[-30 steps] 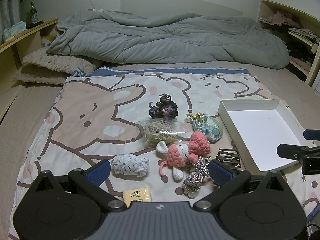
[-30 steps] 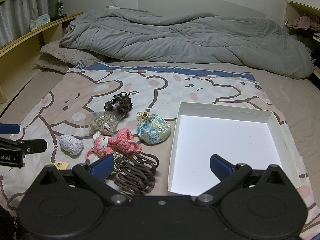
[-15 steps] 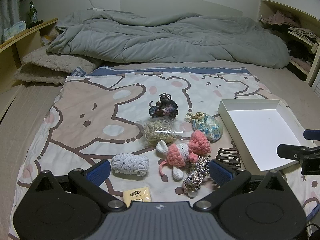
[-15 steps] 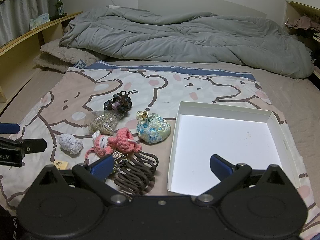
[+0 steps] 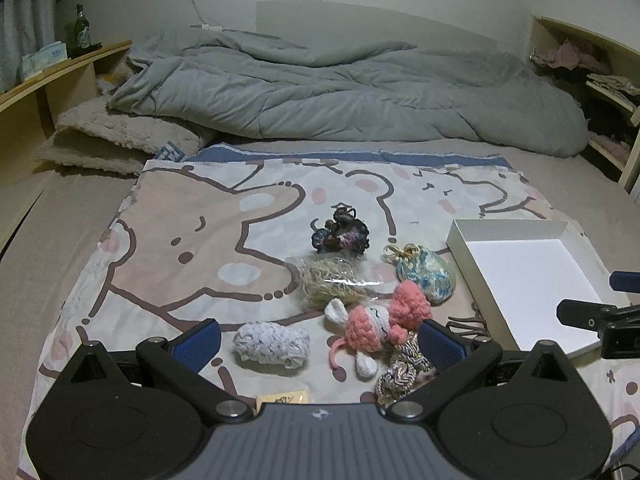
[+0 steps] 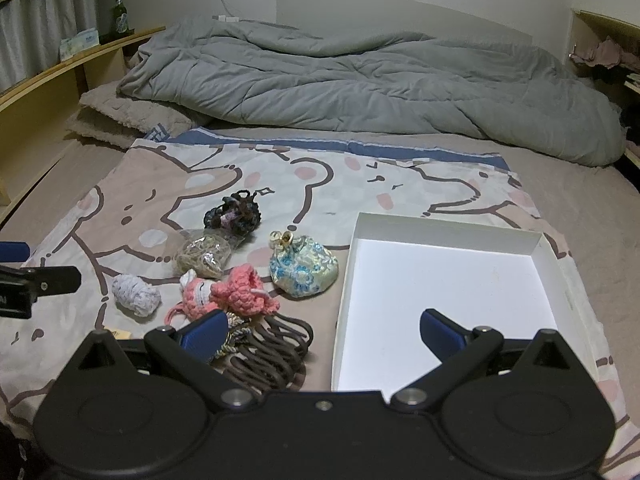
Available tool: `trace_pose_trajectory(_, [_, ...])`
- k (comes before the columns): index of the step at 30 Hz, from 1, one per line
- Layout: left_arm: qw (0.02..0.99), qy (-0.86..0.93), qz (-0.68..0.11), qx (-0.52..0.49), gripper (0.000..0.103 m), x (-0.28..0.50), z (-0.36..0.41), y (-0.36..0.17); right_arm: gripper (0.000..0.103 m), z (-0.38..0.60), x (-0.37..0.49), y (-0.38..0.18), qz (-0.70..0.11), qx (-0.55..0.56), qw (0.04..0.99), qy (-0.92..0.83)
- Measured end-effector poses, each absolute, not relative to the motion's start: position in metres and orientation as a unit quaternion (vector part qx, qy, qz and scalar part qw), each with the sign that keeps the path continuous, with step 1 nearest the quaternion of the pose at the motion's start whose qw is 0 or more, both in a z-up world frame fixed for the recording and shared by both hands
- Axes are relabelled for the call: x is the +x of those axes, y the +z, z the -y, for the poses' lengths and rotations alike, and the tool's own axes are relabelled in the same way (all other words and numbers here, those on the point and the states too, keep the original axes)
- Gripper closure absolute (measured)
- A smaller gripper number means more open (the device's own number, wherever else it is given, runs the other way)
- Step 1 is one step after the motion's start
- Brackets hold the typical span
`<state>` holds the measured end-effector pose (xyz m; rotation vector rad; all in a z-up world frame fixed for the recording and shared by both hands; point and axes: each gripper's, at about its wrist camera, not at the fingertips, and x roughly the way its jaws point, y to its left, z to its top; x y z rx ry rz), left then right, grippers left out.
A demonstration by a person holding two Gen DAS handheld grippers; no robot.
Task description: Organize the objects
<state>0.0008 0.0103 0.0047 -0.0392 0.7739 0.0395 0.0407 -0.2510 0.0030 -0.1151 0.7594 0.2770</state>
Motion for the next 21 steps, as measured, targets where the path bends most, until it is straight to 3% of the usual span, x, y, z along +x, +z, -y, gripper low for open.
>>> trace_pose_trajectory(15, [0.903,0.045,-0.427,-0.011,0.0,0.021,-0.048,-0.029,0.0,0.224,0.055,-0.019,-0.356,-0.106,0.909,0.191])
trace_pose_trajectory(21, [0.883,0.019,-0.467,-0.038,0.0,0.029,-0.048,-0.058,0.0,0.216,0.057,-0.037,-0.363,-0.176,0.892,0.203])
